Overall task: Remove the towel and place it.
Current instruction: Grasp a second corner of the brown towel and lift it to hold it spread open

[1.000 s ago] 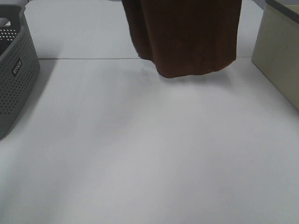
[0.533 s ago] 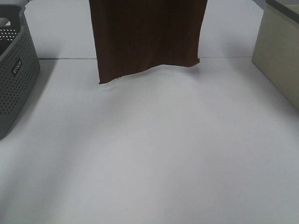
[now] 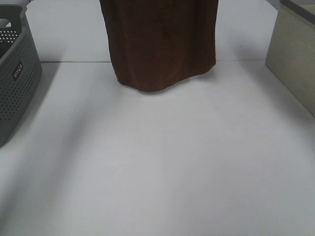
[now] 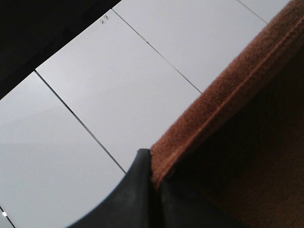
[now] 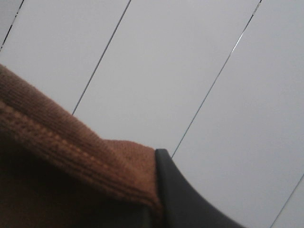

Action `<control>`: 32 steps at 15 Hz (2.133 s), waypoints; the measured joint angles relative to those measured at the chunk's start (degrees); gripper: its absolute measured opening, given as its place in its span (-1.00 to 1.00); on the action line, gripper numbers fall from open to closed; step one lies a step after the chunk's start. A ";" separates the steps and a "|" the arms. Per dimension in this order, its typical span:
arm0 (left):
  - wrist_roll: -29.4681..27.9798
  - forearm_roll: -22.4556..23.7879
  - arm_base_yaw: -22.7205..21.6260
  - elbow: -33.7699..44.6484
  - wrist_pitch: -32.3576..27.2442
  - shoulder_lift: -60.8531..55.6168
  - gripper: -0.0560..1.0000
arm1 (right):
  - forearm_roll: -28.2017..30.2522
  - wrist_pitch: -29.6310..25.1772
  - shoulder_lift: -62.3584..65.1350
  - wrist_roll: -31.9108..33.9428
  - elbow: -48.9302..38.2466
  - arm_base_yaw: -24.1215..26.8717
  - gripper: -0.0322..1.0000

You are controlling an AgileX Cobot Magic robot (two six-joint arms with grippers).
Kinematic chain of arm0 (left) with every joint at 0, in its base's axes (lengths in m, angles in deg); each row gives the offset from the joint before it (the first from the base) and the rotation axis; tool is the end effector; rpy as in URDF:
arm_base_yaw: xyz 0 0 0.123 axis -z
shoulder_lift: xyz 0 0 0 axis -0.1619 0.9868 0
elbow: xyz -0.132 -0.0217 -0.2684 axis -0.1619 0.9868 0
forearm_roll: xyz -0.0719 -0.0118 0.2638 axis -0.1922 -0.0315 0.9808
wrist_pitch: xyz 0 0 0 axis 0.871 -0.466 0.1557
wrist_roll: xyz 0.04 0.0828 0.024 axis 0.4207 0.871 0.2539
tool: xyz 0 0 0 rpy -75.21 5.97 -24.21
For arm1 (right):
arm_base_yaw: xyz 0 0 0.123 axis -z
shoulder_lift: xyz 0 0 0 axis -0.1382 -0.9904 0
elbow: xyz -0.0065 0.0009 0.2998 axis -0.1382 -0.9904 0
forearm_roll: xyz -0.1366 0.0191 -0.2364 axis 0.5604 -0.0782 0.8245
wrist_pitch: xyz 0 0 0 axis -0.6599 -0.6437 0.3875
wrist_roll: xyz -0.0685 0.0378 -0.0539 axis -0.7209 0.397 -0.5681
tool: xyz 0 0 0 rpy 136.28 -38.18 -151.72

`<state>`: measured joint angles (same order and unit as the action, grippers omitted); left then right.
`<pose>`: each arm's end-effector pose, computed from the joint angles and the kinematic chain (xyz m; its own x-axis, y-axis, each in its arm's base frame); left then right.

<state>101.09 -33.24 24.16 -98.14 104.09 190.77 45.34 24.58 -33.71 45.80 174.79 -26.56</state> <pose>0.5097 -0.1476 0.4688 0.5932 0.5682 -0.5703 -0.0815 0.7472 0.6596 0.4816 0.1622 0.4991 0.3710 -0.3330 -0.8669 -0.1750 0.8917 -0.4175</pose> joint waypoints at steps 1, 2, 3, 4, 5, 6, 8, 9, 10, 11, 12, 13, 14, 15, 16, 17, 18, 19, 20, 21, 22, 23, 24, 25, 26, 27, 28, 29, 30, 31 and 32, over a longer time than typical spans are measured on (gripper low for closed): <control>-0.17 0.00 -0.34 -3.32 0.11 2.29 -0.89 | 0.00 1.32 -1.43 0.00 0.92 0.00 -0.92; -0.46 -0.06 -0.74 -10.71 0.06 7.10 -0.89 | 0.00 3.50 -4.01 0.11 3.67 0.00 -0.92; -0.80 -0.06 -0.80 -14.38 -0.23 9.34 -0.89 | 0.00 4.18 -4.93 0.40 4.93 0.00 -0.92; -1.26 -0.06 -0.80 -17.02 -0.63 10.89 -0.89 | 0.00 4.58 -5.39 0.52 5.67 0.06 -0.92; -1.66 0.00 -0.97 -18.62 -0.63 12.03 -0.89 | 0.00 4.98 -5.79 0.92 5.90 0.29 -0.92; -1.95 0.00 -0.97 -19.08 -0.63 12.38 -0.89 | 0.00 4.98 -6.07 1.38 6.02 0.63 -0.92; -2.86 0.80 -1.20 -19.65 -0.63 12.89 -0.89 | 0.00 5.04 -6.42 2.35 6.02 1.15 -0.92; -3.50 1.60 -1.38 -19.71 -0.57 12.95 -0.89 | 0.00 5.04 -6.59 2.92 6.02 1.32 -0.92; -4.30 2.29 -1.43 -19.82 -0.57 13.01 -0.89 | 0.00 5.04 -6.65 3.04 6.02 1.32 -0.92; -5.39 3.21 -1.43 -19.82 -0.57 13.01 -0.89 | 0.00 4.98 -6.65 3.44 6.02 1.32 -0.92; -6.65 4.58 -1.43 -19.82 -0.63 13.01 -0.89 | 0.00 4.76 -6.65 3.61 6.02 1.38 -0.92; -8.42 6.30 -1.49 -19.82 -0.74 13.01 -0.89 | 0.00 4.24 -6.65 3.95 6.02 1.43 -0.92; -11.23 7.96 -1.55 -19.82 -1.38 13.01 -0.89 | 0.00 3.44 -6.65 4.13 6.02 1.43 -0.92; -13.92 10.03 -1.66 -19.82 -2.69 13.01 -0.89 | 0.00 1.95 -6.65 4.13 6.02 1.43 -0.92; -16.90 12.38 -1.72 -19.82 -4.70 13.01 -0.89 | -0.06 0.34 -6.65 4.24 6.02 1.43 -0.92; -21.03 15.07 -1.72 -19.82 -7.39 13.06 -0.89 | -0.52 -2.18 -6.65 4.24 6.02 1.43 -0.92; -26.13 17.13 -1.60 -19.82 -9.85 13.12 -0.89 | -1.72 -4.93 -6.65 4.30 6.02 1.43 -0.92; -30.77 18.16 -1.20 -19.82 -13.52 13.12 -0.89 | -3.04 -8.77 -6.59 4.30 6.02 1.43 -0.92; -34.84 18.22 0.40 -19.82 -23.49 13.12 -0.89 | -5.21 -14.78 -6.42 4.30 6.02 1.43 -0.92; -35.01 15.93 1.66 -19.82 -31.51 12.83 -0.89 | -6.59 -18.74 -6.36 4.30 6.02 1.43 -0.92; -33.12 11.69 2.81 -19.82 -40.16 12.43 -0.89 | -7.45 -22.80 -6.13 4.30 6.02 1.43 -0.92; -29.74 6.07 3.61 -19.88 -49.45 11.86 -0.89 | -7.62 -27.56 -5.73 4.30 6.02 1.43 -0.92; -25.38 -0.80 3.90 -19.88 -57.93 11.29 -0.89 | -7.96 -32.26 -4.93 4.30 6.02 1.43 -0.92; -22.29 -6.99 3.90 -20.17 -64.74 10.66 -0.89 | -8.14 -36.38 -4.13 4.53 6.02 1.43 -0.92; -20.00 -10.43 3.90 -20.17 -70.59 9.85 -0.89 | -8.31 -40.28 -3.27 4.93 6.02 1.43 -0.92; -19.14 -12.15 3.95 -20.23 -76.09 8.94 -0.89 | -8.71 -44.63 -2.41 5.56 6.02 1.43 -0.92; -18.74 -13.24 4.01 -20.23 -80.73 7.68 -0.89 | -9.17 -48.19 -1.66 6.30 6.02 1.43 -0.92; -18.62 -13.64 4.07 -20.23 -84.51 6.30 -0.89 | -9.63 -51.39 -1.09 6.47 6.02 1.43 -0.92; -18.56 -14.04 4.07 -20.28 -87.78 4.93 -0.89 | -10.60 -53.97 -0.23 6.82 6.02 1.43 -0.92; -18.56 -14.09 4.07 -20.34 -88.69 4.41 -0.89 | -11.06 -54.95 0.29 6.99 6.02 1.43 -0.92; -18.56 -14.27 4.07 -20.34 -89.73 3.32 -0.89 | -12.38 -56.26 1.32 7.39 6.02 1.43 -0.92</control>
<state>82.52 -47.51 28.22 -118.48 14.36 194.09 32.96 -31.68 -32.39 53.19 180.81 -25.13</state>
